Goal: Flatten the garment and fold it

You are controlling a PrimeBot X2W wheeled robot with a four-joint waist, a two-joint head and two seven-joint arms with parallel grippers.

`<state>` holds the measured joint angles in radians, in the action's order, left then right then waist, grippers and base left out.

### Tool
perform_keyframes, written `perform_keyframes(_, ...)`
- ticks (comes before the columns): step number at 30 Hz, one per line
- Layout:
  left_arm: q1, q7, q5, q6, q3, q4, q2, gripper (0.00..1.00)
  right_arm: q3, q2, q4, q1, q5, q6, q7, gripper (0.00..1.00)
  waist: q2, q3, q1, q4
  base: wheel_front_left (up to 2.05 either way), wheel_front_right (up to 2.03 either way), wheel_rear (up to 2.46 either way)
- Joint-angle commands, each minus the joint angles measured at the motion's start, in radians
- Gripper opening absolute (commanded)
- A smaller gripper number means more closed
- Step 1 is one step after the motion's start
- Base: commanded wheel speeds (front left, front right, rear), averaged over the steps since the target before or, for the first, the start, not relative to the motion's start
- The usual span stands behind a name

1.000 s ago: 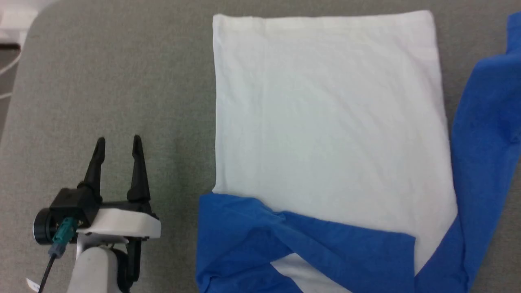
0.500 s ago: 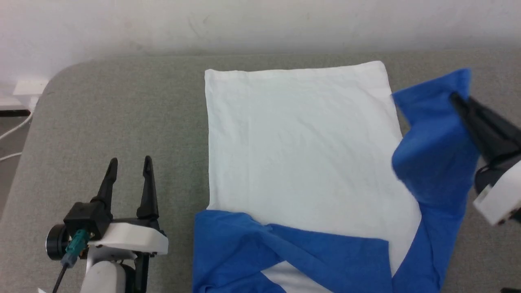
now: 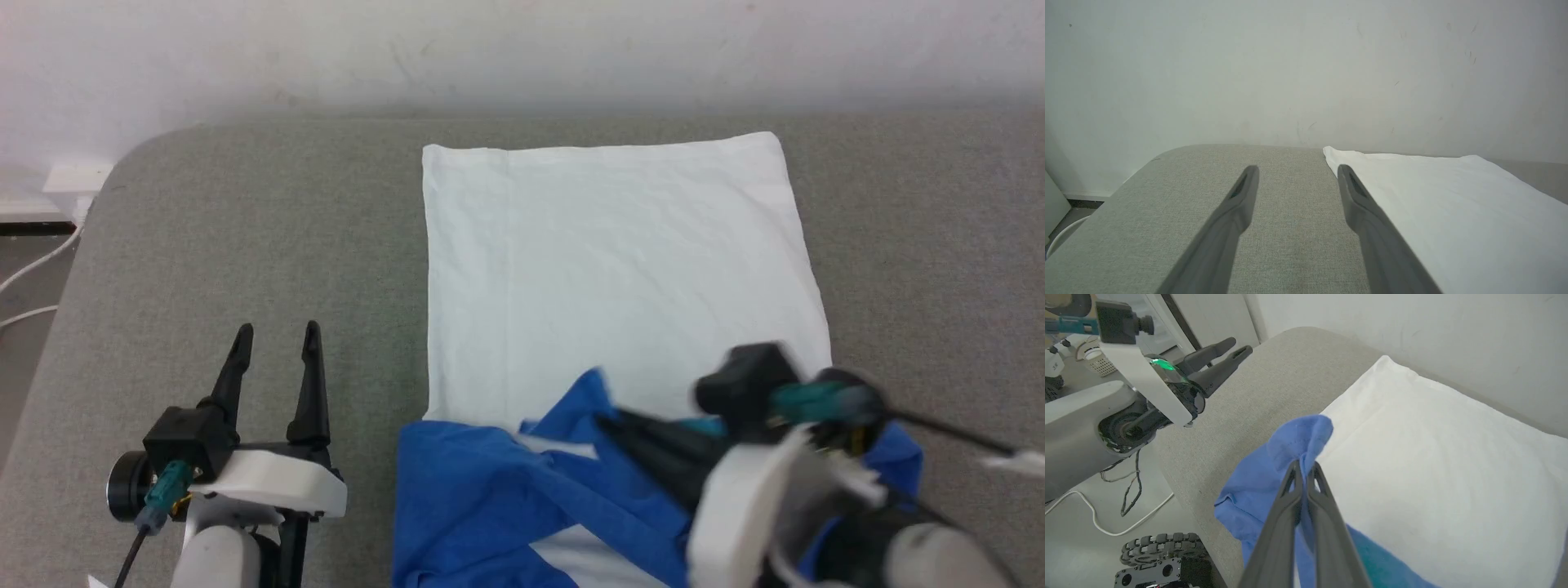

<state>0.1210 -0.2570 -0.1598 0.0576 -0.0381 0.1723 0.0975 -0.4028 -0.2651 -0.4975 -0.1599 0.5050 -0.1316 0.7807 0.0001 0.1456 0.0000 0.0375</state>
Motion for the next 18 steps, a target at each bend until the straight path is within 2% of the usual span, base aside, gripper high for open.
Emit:
perform_keyframes(1, 0.007, -0.005, -0.005, 0.008, 0.000, 0.005, -0.001, 1.00, -0.043, 0.020, 0.036, 0.007, -0.028, 0.001, -0.019, 0.00, -0.0001, 0.005, 0.0000, 0.000, 0.00, 0.00, 0.00)
perform_keyframes(5, 0.015, -0.005, -0.004, 0.011, 0.001, 0.010, -0.002, 1.00, -0.175, 0.072, 0.172, 0.012, -0.098, 0.001, -0.054, 0.00, -0.0001, 0.012, 0.0000, 0.004, 0.00, 0.00, 0.00)
perform_keyframes(7, 0.018, -0.005, -0.003, 0.013, 0.003, 0.011, -0.004, 1.00, -0.210, 0.094, 0.251, 0.018, -0.123, 0.001, -0.072, 0.00, -0.0001, 0.016, 0.0000, 0.007, 0.00, 0.00, 0.00)
perform_keyframes(13, 0.024, -0.005, -0.003, 0.018, 0.004, 0.016, -0.008, 1.00, -0.214, 0.155, 0.461, 0.034, -0.165, 0.001, -0.136, 0.00, -0.0001, 0.026, 0.0000, 0.013, 0.00, 0.00, 0.00)
perform_keyframes(18, 0.029, -0.005, -0.002, 0.020, 0.001, 0.018, -0.010, 1.00, -0.203, 0.177, 0.553, 0.036, -0.143, 0.001, -0.166, 0.00, -0.0001, 0.034, 0.0000, 0.010, 0.00, 0.00, 0.00)
